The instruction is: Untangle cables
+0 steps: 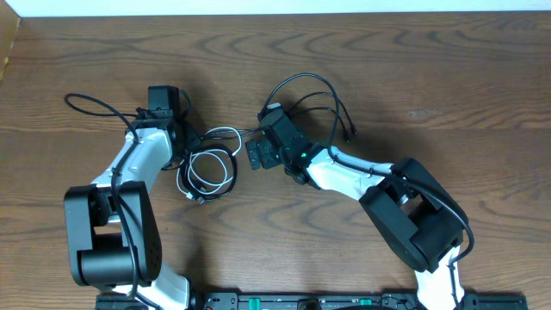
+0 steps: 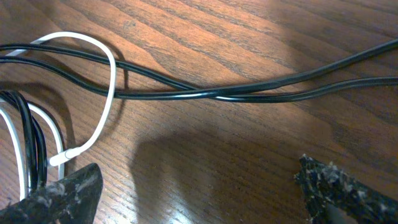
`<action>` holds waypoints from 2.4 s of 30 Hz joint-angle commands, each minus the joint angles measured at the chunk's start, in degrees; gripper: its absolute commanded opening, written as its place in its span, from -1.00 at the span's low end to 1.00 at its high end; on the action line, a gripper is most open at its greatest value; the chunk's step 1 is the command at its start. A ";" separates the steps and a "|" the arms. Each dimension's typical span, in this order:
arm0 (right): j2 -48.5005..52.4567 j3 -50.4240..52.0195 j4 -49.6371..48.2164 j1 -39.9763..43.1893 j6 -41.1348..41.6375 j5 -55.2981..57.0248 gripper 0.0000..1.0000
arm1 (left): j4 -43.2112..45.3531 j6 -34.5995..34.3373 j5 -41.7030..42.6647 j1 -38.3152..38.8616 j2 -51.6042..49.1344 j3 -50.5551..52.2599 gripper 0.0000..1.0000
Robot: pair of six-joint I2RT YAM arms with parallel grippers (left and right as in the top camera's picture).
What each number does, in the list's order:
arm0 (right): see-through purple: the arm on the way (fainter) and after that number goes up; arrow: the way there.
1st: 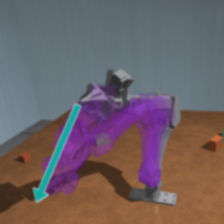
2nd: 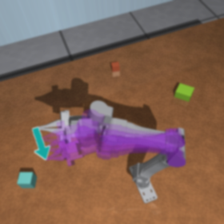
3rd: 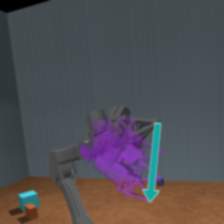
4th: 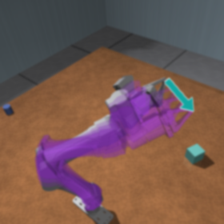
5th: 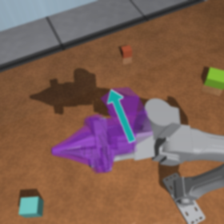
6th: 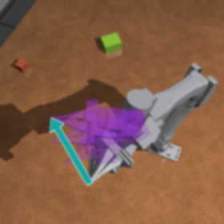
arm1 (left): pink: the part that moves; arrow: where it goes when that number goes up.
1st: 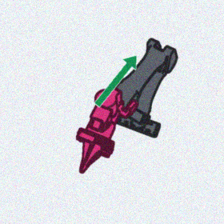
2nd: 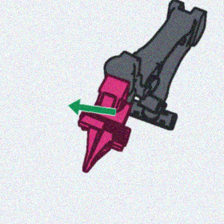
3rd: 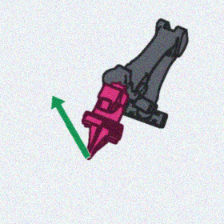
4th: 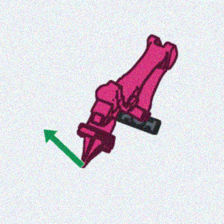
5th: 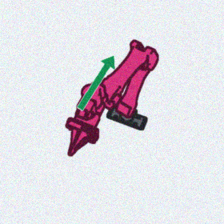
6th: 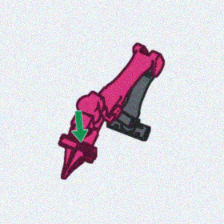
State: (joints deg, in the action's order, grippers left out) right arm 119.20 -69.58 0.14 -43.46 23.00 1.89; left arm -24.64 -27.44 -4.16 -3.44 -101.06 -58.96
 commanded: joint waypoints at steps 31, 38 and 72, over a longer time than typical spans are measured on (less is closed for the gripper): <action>9.99 2.89 -10.58 -5.77 6.82 5.46 0.33 | 1.62 -0.92 8.46 0.02 -0.35 0.26 0.26; 11.23 2.91 -10.12 -5.86 6.67 5.60 0.03 | 1.62 -0.92 8.46 0.02 -0.35 0.26 0.26; 12.46 2.89 -9.57 -8.92 5.25 9.09 0.04 | 1.60 -0.92 8.46 0.02 -0.35 0.26 0.26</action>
State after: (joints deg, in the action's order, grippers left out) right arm 125.38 -70.24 -12.93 -51.11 26.55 15.66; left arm -22.92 -28.34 4.21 -3.44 -101.06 -58.96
